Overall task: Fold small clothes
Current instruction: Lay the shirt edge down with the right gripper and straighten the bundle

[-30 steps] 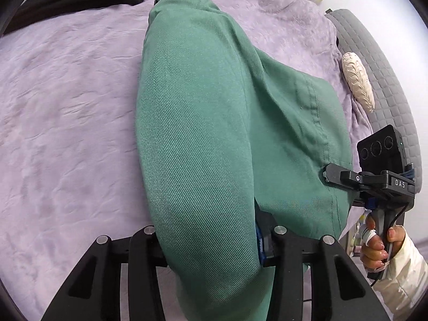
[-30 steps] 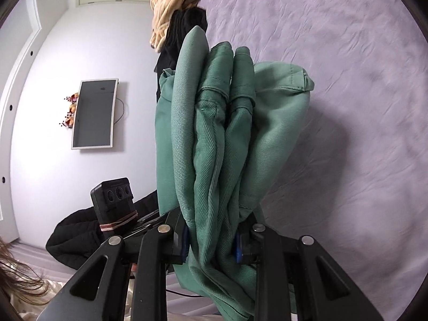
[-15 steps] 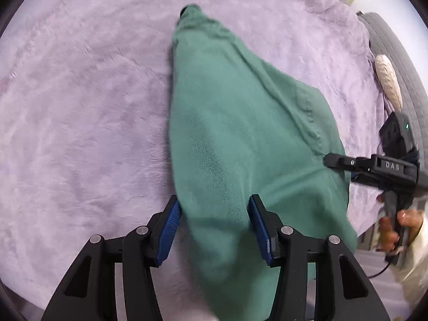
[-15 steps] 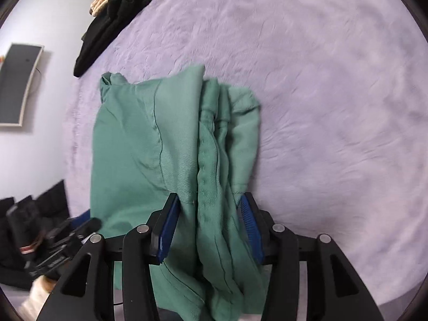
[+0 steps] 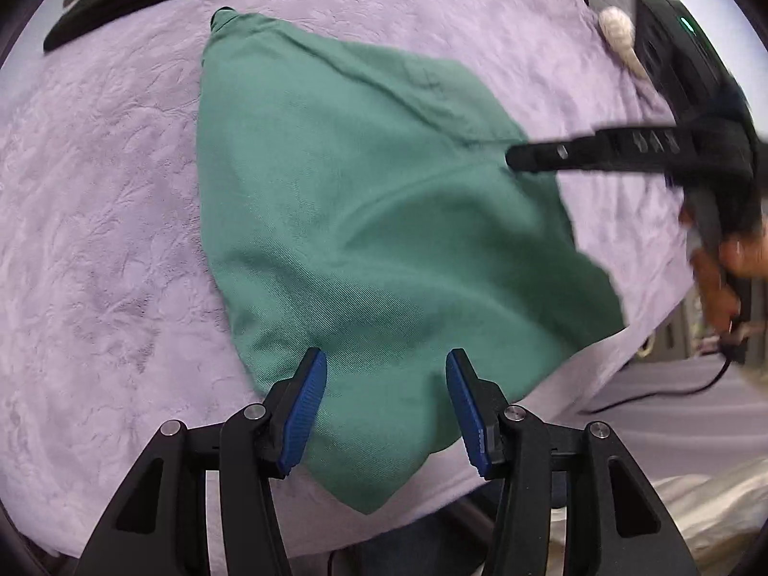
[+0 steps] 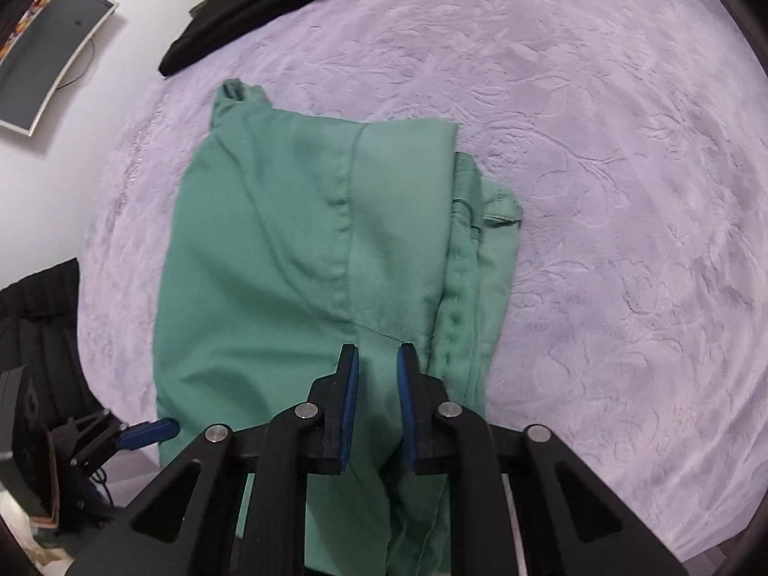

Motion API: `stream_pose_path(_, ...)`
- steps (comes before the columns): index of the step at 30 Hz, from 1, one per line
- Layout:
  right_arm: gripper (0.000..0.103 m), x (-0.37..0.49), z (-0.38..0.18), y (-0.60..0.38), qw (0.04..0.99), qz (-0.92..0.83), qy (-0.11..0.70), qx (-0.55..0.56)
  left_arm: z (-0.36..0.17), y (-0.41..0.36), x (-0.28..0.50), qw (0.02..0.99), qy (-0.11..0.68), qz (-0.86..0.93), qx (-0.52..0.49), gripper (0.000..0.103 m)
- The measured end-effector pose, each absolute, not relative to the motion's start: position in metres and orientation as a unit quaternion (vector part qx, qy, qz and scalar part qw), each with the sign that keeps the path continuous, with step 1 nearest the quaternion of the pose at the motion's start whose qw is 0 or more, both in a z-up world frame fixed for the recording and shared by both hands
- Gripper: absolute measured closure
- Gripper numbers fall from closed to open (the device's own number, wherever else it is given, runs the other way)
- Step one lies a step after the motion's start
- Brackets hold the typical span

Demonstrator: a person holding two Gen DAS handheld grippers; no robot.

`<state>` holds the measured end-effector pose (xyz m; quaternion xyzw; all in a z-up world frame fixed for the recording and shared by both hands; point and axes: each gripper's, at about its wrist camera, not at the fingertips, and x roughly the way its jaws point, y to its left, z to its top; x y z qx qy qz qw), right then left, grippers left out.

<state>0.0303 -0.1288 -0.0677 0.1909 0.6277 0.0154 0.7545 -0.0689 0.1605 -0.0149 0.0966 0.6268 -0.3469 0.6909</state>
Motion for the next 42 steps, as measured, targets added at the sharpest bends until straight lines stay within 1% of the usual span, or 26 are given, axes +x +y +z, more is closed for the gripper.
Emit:
stream_pose_path(2,0.100,0.034,-0.088,-0.138,0.740,0.011,0.644,0.194,-0.016,0.160,-0.073,0.696,0.620,-0.345,0.106,0.050)
stream_pose_path(4,0.100,0.034,-0.093,-0.145,0.732,0.013,0.643,0.224,-0.017,0.159,-0.075,0.699,0.616,-0.347,0.108,0.050)
stream_pose_path(5,0.095,0.031,-0.089,-0.149,0.734,0.016,0.634,0.243,-0.016,0.157,-0.077,0.699,0.616,-0.346,0.112,0.050)
stream_pose_path(6,0.092,0.026,-0.083,-0.154,0.736,0.024,0.621,0.269,-0.014,0.156,-0.077,0.699,0.616,-0.343,0.117,0.050)
stream_pose_path(7,0.081,0.020,-0.079,-0.158,0.736,0.028,0.613,0.286,-0.012,0.155,-0.078,0.701,0.616,-0.341,0.117,0.050)
stream_pose_path(8,0.060,0.016,-0.077,-0.162,0.735,0.030,0.608,0.299,-0.009,0.155,-0.079,0.702,0.616,-0.339,0.113,0.050)
stream_pose_path(9,0.053,0.013,-0.077,-0.165,0.734,0.030,0.605,0.307,-0.006,0.157,-0.078,0.703,0.617,-0.338,0.106,0.050)
stream_pose_path(13,0.052,0.018,-0.091,-0.177,0.717,0.034,0.602,0.350,0.002,0.164,-0.075,0.704,0.622,-0.331,0.093,0.050)
stream_pose_path(14,0.053,0.023,-0.096,-0.177,0.712,0.035,0.602,0.360,0.003,0.165,-0.075,0.703,0.622,-0.331,0.093,0.050)
stream_pose_path(15,0.057,0.028,-0.103,-0.180,0.703,0.035,0.602,0.377,0.003,0.165,-0.075,0.702,0.623,-0.332,0.097,0.050)
stream_pose_path(16,0.079,0.031,-0.107,-0.181,0.694,0.036,0.604,0.389,0.003,0.164,-0.075,0.701,0.623,-0.333,0.103,0.050)
stream_pose_path(17,0.097,0.036,-0.106,-0.181,0.692,0.039,0.606,0.390,0.003,0.163,-0.077,0.700,0.622,-0.333,0.110,0.050)
stream_pose_path(18,0.097,0.040,-0.099,-0.179,0.700,0.044,0.603,0.380,0.004,0.161,-0.079,0.699,0.622,-0.334,0.116,0.050)
stream_pose_path(21,0.098,0.053,-0.071,-0.172,0.744,0.042,0.595,0.301,0.002,0.156,-0.079,0.698,0.623,-0.333,0.121,0.050)
stream_pose_path(23,0.100,0.062,-0.073,-0.177,0.754,0.018,0.606,0.253,0.001,0.155,-0.082,0.697,0.624,-0.333,0.117,0.050)
stream_pose_path(27,0.101,0.071,-0.113,-0.191,0.722,0.023,0.635,0.273,-0.011,0.149,-0.089,0.699,0.622,-0.330,0.130,0.050)
stream_pose_path(28,0.101,0.072,-0.117,-0.190,0.722,0.025,0.638,0.268,-0.014,0.146,-0.094,0.702,0.617,-0.328,0.137,0.048)
stream_pose_path(29,0.101,0.072,-0.118,-0.190,0.722,0.025,0.639,0.265,-0.018,0.143,-0.097,0.703,0.614,-0.328,0.145,0.044)
stream_pose_path(33,0.102,0.067,-0.109,-0.194,0.721,0.024,0.637,0.272,-0.023,0.137,-0.106,0.710,0.599,-0.326,0.173,0.044)
stream_pose_path(35,0.095,0.058,-0.095,-0.195,0.718,0.035,0.635,0.282,-0.022,0.139,-0.104,0.708,0.602,-0.329,0.169,0.043)
stream_pose_path(37,0.094,0.042,-0.078,-0.192,0.716,0.056,0.633,0.289,-0.023,0.145,-0.099,0.705,0.607,-0.329,0.160,0.043)
stream_pose_path(39,0.068,0.025,-0.065,-0.181,0.711,0.083,0.636,0.290,-0.022,0.152,-0.095,0.705,0.610,-0.329,0.153,0.043)
stream_pose_path(40,0.043,0.013,-0.058,-0.171,0.708,0.094,0.642,0.278,-0.022,0.154,-0.095,0.705,0.610,-0.330,0.152,0.043)
stream_pose_path(41,0.037,0.004,-0.054,-0.163,0.707,0.101,0.647,0.269,-0.022,0.154,-0.095,0.705,0.609,-0.330,0.152,0.043)
stream_pose_path(42,0.037,-0.006,-0.051,-0.157,0.703,0.107,0.651,0.264,-0.022,0.154,-0.094,0.705,0.610,-0.329,0.153,0.043)
